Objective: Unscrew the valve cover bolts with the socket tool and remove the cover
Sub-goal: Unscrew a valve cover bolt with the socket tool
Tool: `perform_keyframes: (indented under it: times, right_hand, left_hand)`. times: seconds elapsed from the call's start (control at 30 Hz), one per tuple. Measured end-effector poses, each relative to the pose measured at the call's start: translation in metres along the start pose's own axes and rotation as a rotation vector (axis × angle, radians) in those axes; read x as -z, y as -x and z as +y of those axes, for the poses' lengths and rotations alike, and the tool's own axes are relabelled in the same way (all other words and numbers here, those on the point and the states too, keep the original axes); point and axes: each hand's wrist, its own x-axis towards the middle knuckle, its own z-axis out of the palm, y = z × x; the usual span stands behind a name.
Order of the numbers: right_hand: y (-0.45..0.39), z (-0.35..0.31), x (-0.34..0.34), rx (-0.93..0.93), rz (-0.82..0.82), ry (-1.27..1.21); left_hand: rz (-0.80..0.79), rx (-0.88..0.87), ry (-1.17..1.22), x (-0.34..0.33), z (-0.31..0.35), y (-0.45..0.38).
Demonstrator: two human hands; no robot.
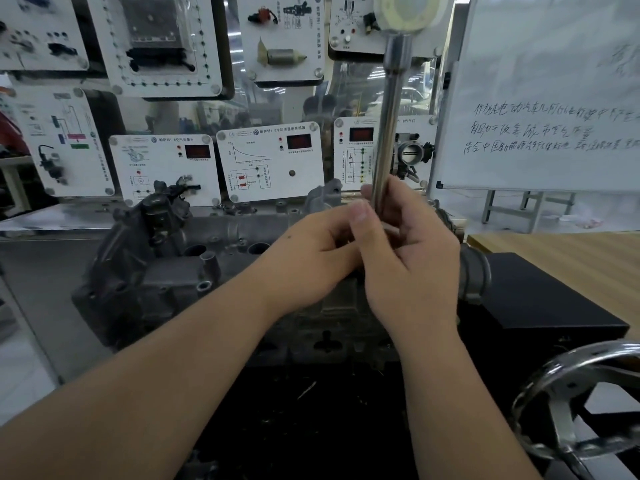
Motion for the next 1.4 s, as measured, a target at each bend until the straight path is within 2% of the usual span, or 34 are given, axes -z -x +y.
perform_keyframes:
  times: [0.1,0.17,0.47,0.63,0.87,0.97,1.17,1.4]
  right_hand:
    - [-0.0056,0.0013,-0.0002,-0.012,0.129,-0.102]
    - [-0.0065,0.0026,0.0005,-0.01,0.149,-0.138]
    - [-0.0066,0.0031,0.0046,0.027,0.046,-0.135]
    - [-0.0097,0.0025,0.0009,0.06,0.111,-0.084]
    - [-0.0106,0.0017,0.0054,0.01,0.046,-0.144]
    - [-0.0108,-0.0023,0.0003,0.004,0.044,-0.087]
    - [-0.0116,-0.0019,-0.0007,0.007,0.109,-0.057]
    - [-0.0112,-0.0028,0.0049,-0.023,0.038,-0.153]
  left_hand:
    - [-0.009,0.019,0.018,-0.0033,-0.0039,-0.0035]
    - [-0.024,0.033,0.031,-0.0042,-0.0038,-0.0047]
    - [-0.027,0.046,0.086,-0.0004,-0.0049,-0.0032]
    - [-0.054,0.055,0.105,0.0002,-0.0081,-0.0038]
    - [-0.007,0.056,0.133,-0.0002,-0.0068,-0.0034]
    - [-0.03,0.043,0.168,-0.0002,-0.0043,-0.0036]
    - [-0.013,0.033,0.127,-0.0008,-0.0077,-0.0028]
    - [-0.01,0.049,0.103,-0.0006,-0.0068,-0.0031]
